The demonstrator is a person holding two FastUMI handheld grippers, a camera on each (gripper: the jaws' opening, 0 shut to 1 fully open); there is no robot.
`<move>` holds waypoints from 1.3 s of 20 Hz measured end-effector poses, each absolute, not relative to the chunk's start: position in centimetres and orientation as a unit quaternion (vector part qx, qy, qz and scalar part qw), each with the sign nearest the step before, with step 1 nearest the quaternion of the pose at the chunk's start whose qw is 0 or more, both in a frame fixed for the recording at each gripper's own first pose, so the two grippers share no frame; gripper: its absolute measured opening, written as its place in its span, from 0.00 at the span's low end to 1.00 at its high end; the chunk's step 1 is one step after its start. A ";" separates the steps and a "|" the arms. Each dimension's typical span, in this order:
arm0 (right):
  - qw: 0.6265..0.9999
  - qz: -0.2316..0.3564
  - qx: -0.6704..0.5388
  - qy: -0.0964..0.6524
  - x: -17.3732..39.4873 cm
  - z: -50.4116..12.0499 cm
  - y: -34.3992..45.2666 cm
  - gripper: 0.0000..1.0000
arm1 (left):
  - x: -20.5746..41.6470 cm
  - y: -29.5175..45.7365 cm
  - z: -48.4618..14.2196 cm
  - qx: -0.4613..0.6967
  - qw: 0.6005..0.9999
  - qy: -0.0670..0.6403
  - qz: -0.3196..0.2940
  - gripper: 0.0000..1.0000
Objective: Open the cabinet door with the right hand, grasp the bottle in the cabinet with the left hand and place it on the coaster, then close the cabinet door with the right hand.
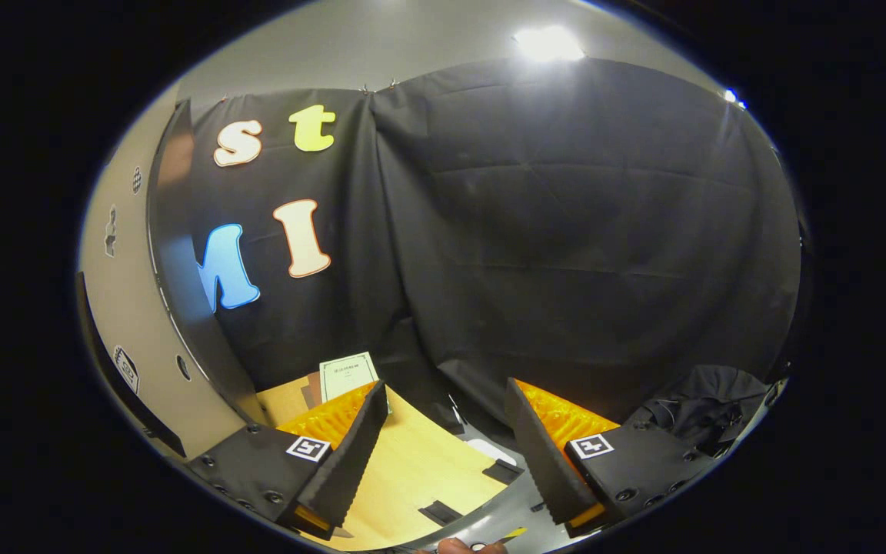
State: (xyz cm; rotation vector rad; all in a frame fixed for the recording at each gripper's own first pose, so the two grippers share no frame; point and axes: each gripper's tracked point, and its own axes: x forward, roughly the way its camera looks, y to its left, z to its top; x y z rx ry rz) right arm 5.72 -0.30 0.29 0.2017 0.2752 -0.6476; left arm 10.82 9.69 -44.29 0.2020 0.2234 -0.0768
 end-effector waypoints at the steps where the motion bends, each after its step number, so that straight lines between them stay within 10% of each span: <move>1: 0.934 -0.316 0.097 0.136 5.4 0.0 -0.2 0.97 | 10.6 9.7 -44.2 0.101 0.988 0.112 -0.038 0.73; 9: 0.937 -0.302 0.099 0.143 6.0 -1.6 0.9 0.98 | 10.1 10.3 -43.9 0.095 0.988 0.120 -0.036 0.72; 13: 0.938 -0.302 0.089 0.142 6.4 -2.3 0.4 0.97 | 9.9 9.5 -41.0 0.106 0.988 0.102 -0.049 0.89; 26: 0.967 -0.225 0.050 0.109 11.3 -3.0 -1.2 0.97 | 3.5 4.1 -20.1 0.132 0.990 0.054 -0.009 0.87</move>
